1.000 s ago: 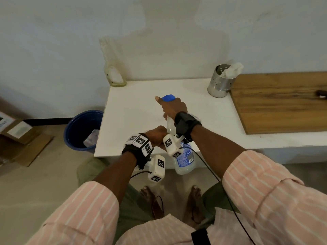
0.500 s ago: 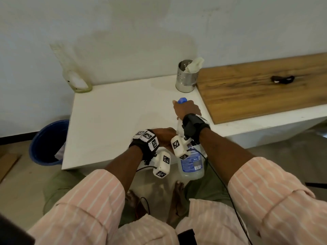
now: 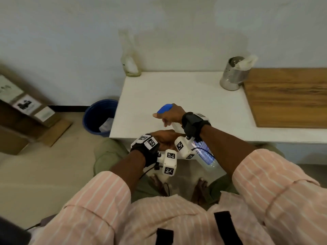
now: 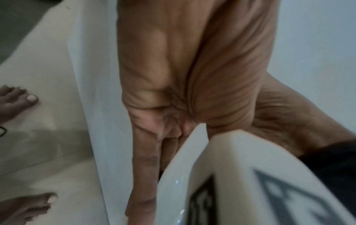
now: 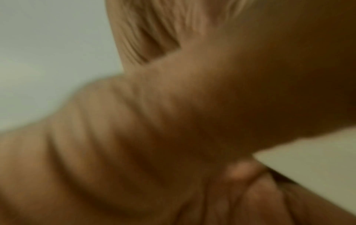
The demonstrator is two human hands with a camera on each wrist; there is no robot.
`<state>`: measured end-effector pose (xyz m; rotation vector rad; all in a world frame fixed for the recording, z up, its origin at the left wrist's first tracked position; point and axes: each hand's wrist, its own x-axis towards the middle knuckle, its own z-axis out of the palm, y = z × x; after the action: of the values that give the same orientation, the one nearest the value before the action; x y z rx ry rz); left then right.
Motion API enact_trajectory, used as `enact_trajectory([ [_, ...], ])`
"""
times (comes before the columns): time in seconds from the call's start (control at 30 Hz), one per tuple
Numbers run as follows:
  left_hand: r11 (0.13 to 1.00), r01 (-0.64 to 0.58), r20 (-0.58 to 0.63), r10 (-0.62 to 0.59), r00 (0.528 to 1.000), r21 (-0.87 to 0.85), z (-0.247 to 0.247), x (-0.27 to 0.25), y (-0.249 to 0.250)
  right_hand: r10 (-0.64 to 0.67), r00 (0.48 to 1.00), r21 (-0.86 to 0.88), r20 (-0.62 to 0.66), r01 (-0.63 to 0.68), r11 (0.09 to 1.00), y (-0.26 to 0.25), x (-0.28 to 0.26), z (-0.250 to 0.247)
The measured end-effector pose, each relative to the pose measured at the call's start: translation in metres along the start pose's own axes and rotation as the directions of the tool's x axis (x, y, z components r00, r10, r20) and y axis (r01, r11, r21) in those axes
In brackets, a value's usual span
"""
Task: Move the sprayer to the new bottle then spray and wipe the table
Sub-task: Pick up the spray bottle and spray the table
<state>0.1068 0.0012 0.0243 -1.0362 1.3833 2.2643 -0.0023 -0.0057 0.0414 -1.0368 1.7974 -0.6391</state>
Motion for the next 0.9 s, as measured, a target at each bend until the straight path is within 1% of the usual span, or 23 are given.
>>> enact_trajectory([
  [0.07,0.999,-0.019,0.005,0.019,1.000,-0.042,-0.012,-0.006,-0.007,-0.032,0.996,-0.053,0.083,0.037,0.998,-0.013,-0.002,0.013],
  [0.1,0.998,-0.025,0.010,0.026,1.000,-0.059,-0.015,-0.009,-0.009,-0.040,0.995,-0.084,0.087,0.047,0.995,-0.016,-0.002,0.018],
  [0.2,0.998,-0.023,0.022,0.025,0.999,-0.058,-0.018,-0.008,-0.012,-0.025,1.000,-0.163,-0.016,0.022,0.986,-0.013,-0.002,0.022],
  [0.23,0.999,-0.018,0.021,0.018,1.000,-0.044,-0.016,-0.007,-0.013,-0.008,1.000,-0.165,-0.029,0.003,0.986,-0.011,-0.003,0.022],
  [0.27,0.999,-0.014,0.014,0.014,1.000,-0.040,-0.013,-0.005,-0.015,0.011,1.000,-0.133,-0.013,-0.013,0.991,-0.008,-0.005,0.020],
  [0.33,0.998,-0.001,-0.008,0.000,1.000,-0.060,-0.006,0.003,-0.017,0.043,0.997,-0.039,0.057,-0.041,0.998,-0.002,-0.010,0.015],
  [0.37,0.998,0.012,-0.003,-0.013,1.000,-0.066,-0.001,0.005,-0.017,0.060,0.996,-0.016,0.060,-0.059,0.998,0.003,-0.011,0.010],
  [0.4,0.998,0.031,0.019,-0.030,0.999,-0.062,0.004,0.009,-0.016,0.084,0.996,-0.014,0.027,-0.084,0.996,0.008,-0.014,0.006],
  [0.47,0.997,0.066,0.079,-0.063,0.995,-0.034,0.015,0.018,-0.010,0.140,0.980,-0.087,-0.144,-0.153,0.984,0.021,-0.020,-0.005],
  [0.53,0.996,0.088,0.118,-0.091,0.989,0.028,0.030,0.026,0.000,0.194,0.929,-0.159,-0.316,-0.253,0.954,0.037,-0.025,-0.020],
  [0.57,0.993,0.096,0.142,-0.105,0.984,0.073,0.038,0.030,0.005,0.222,0.905,-0.152,-0.363,-0.293,0.944,0.044,-0.029,-0.029],
  [0.67,0.972,0.114,0.160,-0.149,0.976,0.208,0.061,0.042,0.023,0.311,0.866,-0.148,-0.390,-0.393,0.908,0.057,-0.043,-0.066],
  [0.73,0.952,0.109,0.163,-0.160,0.974,0.285,0.077,0.047,0.041,0.349,0.867,-0.170,-0.355,-0.427,0.888,0.057,-0.060,-0.093],
  [0.8,0.934,0.059,0.164,-0.124,0.979,0.353,0.091,0.051,0.062,0.380,0.869,-0.184,-0.318,-0.450,0.874,0.057,-0.075,-0.120],
  [0.83,0.929,0.025,0.171,-0.094,0.981,0.370,0.096,0.053,0.072,0.390,0.859,-0.182,-0.331,-0.463,0.867,0.058,-0.082,-0.131],
  [0.9,0.918,-0.003,0.180,-0.074,0.981,0.395,0.104,0.060,0.092,0.373,0.835,-0.162,-0.406,-0.467,0.869,0.058,-0.096,-0.151],
])
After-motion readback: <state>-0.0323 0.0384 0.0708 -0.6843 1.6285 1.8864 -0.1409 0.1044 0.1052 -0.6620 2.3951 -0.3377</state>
